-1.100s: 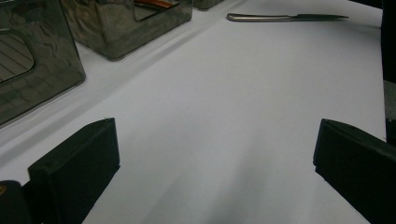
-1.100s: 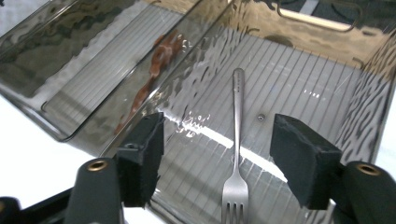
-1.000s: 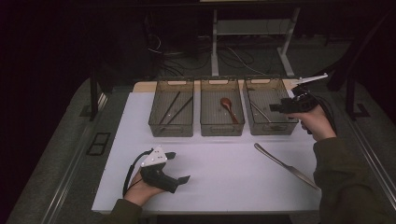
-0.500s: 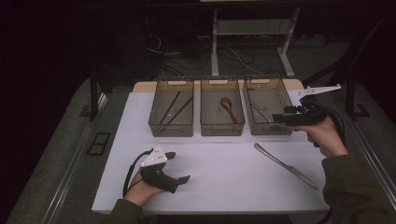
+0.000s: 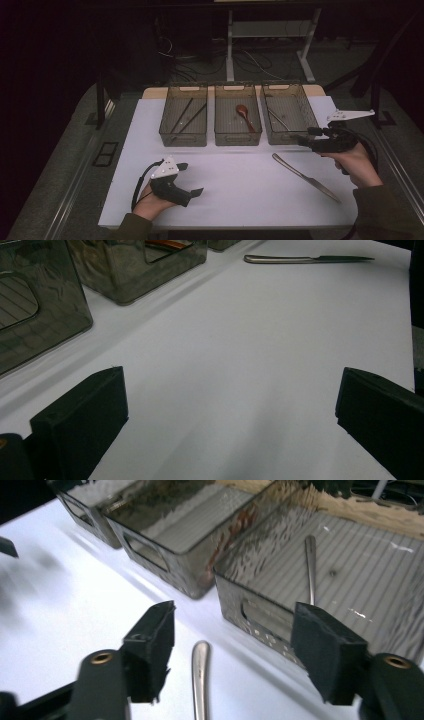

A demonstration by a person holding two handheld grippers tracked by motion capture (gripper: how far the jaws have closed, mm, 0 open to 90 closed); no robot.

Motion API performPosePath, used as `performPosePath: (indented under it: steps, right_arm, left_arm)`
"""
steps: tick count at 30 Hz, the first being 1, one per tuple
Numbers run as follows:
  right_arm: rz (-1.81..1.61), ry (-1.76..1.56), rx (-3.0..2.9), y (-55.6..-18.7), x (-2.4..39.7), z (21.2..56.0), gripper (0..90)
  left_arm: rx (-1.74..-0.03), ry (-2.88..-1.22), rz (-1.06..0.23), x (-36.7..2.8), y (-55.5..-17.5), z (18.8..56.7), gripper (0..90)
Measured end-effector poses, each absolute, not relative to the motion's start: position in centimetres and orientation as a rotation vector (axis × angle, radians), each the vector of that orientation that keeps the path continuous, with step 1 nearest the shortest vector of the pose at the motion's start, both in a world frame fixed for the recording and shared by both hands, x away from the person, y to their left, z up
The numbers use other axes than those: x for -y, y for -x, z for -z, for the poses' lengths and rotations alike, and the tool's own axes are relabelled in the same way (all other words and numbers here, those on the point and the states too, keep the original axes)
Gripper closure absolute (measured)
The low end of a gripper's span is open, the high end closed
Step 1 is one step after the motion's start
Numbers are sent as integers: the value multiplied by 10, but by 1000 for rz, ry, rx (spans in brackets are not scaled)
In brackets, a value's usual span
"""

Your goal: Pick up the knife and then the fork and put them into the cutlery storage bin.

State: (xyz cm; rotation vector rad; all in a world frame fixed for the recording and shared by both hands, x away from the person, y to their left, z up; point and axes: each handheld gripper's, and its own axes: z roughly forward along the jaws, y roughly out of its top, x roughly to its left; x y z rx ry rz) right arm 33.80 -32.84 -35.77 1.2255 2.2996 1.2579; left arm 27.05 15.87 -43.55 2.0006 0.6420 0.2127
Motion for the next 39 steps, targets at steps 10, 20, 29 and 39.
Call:
performPosePath:
  steps: [10, 20, 29, 39]
  right_arm:
    - [-1171, -1241, -2384, -325, 329, 372, 404]
    - [-1086, -1191, -2454, -316, 325, 378, 471]
    - [-976, -1201, -2515, -316, 328, 383, 538]
    - [-784, -1165, -2619, -320, 322, 388, 578]
  left_arm:
    - [-637, -2006, -214, -160, -270, 435, 0]
    - [-636, -2008, -218, -160, -270, 435, 0]
    - [-641, -2002, -221, -161, -270, 435, 0]
    - [-641, -2006, -222, -160, -270, 435, 0]
